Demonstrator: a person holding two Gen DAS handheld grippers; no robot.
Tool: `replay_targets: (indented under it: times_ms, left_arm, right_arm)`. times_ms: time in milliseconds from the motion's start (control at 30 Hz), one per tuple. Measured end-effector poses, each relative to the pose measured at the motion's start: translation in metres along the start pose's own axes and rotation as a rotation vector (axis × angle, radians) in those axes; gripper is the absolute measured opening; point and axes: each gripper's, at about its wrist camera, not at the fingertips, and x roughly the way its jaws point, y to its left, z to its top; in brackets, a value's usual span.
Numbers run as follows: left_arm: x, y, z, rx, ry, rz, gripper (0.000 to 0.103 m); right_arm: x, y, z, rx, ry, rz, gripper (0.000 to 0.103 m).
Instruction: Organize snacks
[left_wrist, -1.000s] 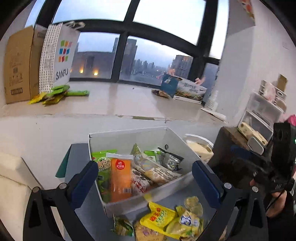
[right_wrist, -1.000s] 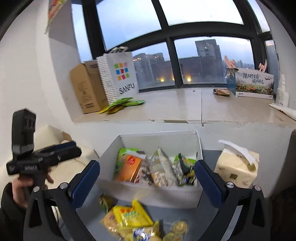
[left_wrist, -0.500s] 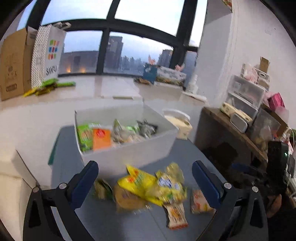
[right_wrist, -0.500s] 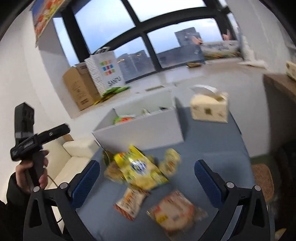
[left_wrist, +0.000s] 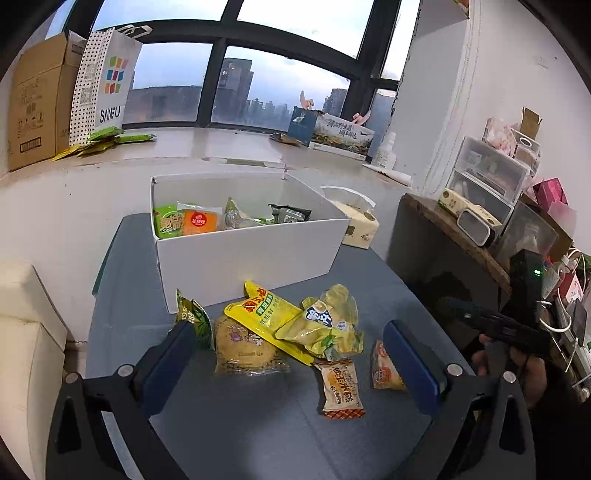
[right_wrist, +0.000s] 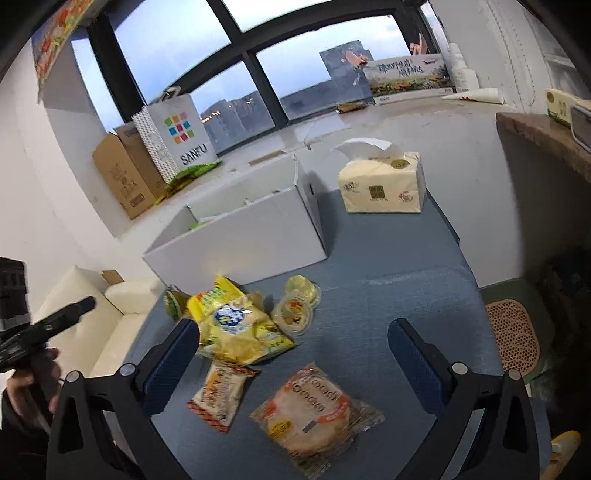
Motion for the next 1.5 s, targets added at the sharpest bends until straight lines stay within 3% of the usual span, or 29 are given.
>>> replay_targets:
  times_ms: [233,400,567,633,667,700,733,1000,1200,1333,1467,1500]
  left_arm:
    - [0.0,0.012,-0.009,-0.024,0.015,0.003,0.103]
    - [-0.003,0.018,-0.016,-0.032,0.021,0.012,0.103]
    - [0.002,0.025,-0.02,-0.052,0.04,0.018,0.103]
    - [0.003,0.026,-0.022,-0.052,0.044,0.021,0.103]
    - [0.004,0.027,-0.023,-0.051,0.045,0.022,0.103]
    - [0.004,0.027,-0.023,-0.052,0.048,0.022,0.103]
    - [0.005,0.029,-0.024,-0.055,0.051,0.026,0.103]
    - [0.017,0.042,-0.022,-0.073,0.064,0.044,0.103]
    - [0.061,0.066,-0.01,-0.075,0.125,0.097,0.103]
    - [0.099,0.093,-0.005,-0.139,0.189,0.138,0.103]
    - [0.125,0.11,-0.006,-0.21,0.224,0.116,0.102]
    - [0.129,0.111,-0.008,-0.22,0.234,0.123,0.097]
  right_arm:
    - [0.063,0.011,0.006,-0.048,0.134,-0.018,0.103]
    - [0.114,0.006,0.017,-0.012,0.241,-0.009,0.103]
    - [0.149,0.006,0.031,-0.043,0.293,-0.075,0.103]
    - [0.161,0.005,0.033,-0.052,0.317,-0.075,0.089]
    - [0.168,0.006,0.032,-0.062,0.334,-0.087,0.075]
    - [0.169,0.009,0.033,-0.102,0.322,-0.124,0.053]
    - [0.17,0.013,0.033,-0.132,0.33,-0.127,0.037]
    - [0.142,0.027,0.04,-0.158,0.276,-0.059,0.035]
    - [0.093,0.039,0.045,-0.132,0.191,0.041,0.035]
    - [0.066,0.048,0.045,-0.16,0.153,0.076,0.035]
    - [0.056,0.053,0.042,-0.18,0.159,0.076,0.035]
    - [0.054,0.053,0.041,-0.178,0.159,0.075,0.035]
